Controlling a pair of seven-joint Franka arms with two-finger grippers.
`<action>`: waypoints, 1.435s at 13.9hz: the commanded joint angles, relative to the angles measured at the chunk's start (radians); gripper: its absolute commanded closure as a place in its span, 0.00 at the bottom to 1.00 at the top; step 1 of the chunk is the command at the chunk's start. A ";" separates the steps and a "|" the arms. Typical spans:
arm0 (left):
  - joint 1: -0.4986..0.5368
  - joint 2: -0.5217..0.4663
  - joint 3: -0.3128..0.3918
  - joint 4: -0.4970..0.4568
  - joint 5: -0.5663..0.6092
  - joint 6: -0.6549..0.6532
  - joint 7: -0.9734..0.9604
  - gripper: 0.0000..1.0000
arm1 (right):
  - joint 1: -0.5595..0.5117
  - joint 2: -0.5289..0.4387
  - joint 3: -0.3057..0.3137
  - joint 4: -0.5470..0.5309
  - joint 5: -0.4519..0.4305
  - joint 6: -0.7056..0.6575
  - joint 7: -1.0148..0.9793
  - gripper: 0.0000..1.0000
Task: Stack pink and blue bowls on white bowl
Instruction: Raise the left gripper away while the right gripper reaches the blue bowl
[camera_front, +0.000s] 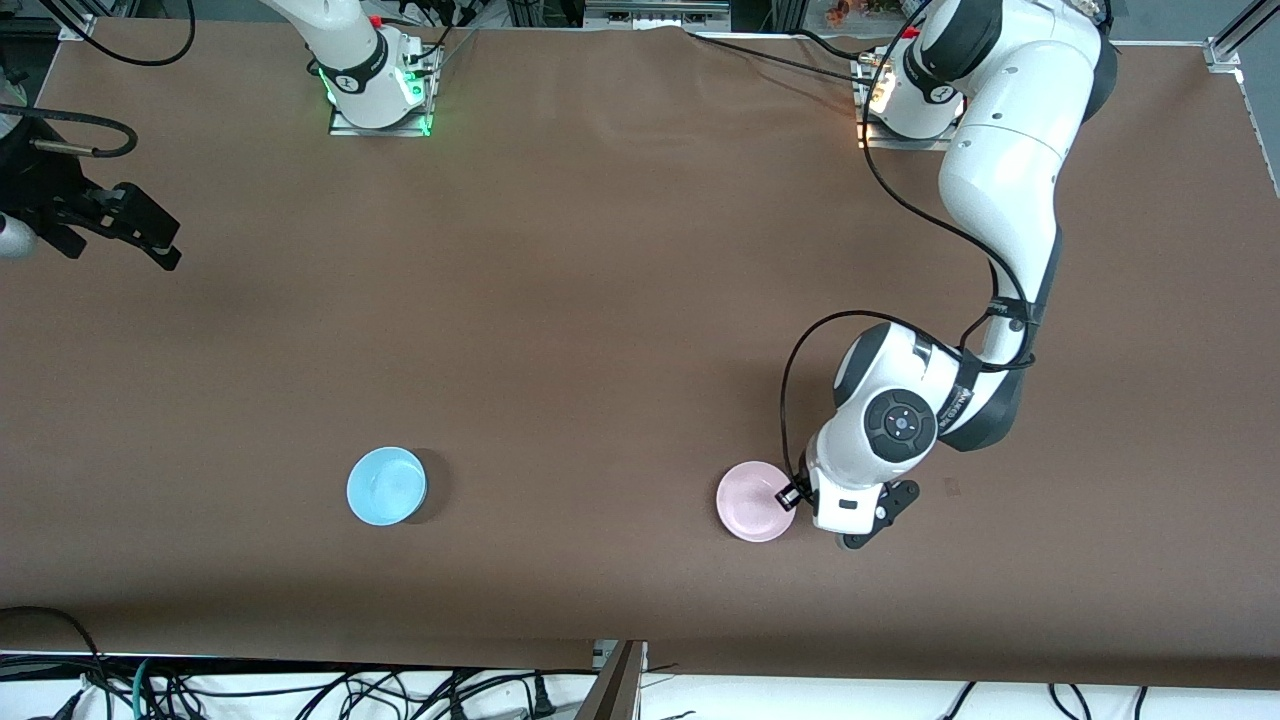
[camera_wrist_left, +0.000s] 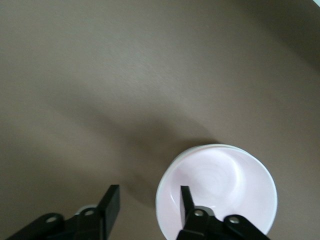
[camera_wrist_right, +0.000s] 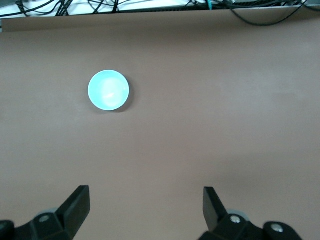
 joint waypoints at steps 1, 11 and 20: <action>-0.001 -0.028 0.052 0.007 -0.003 -0.078 0.069 0.41 | -0.001 -0.006 0.012 0.021 -0.026 -0.036 0.019 0.00; -0.021 0.018 0.126 -0.009 -0.006 -0.003 0.233 0.42 | -0.002 0.332 0.009 0.012 0.082 0.149 -0.001 0.00; -0.130 0.032 0.126 -0.009 -0.010 0.015 0.019 0.42 | -0.011 0.548 0.019 0.048 0.129 0.425 -0.234 0.00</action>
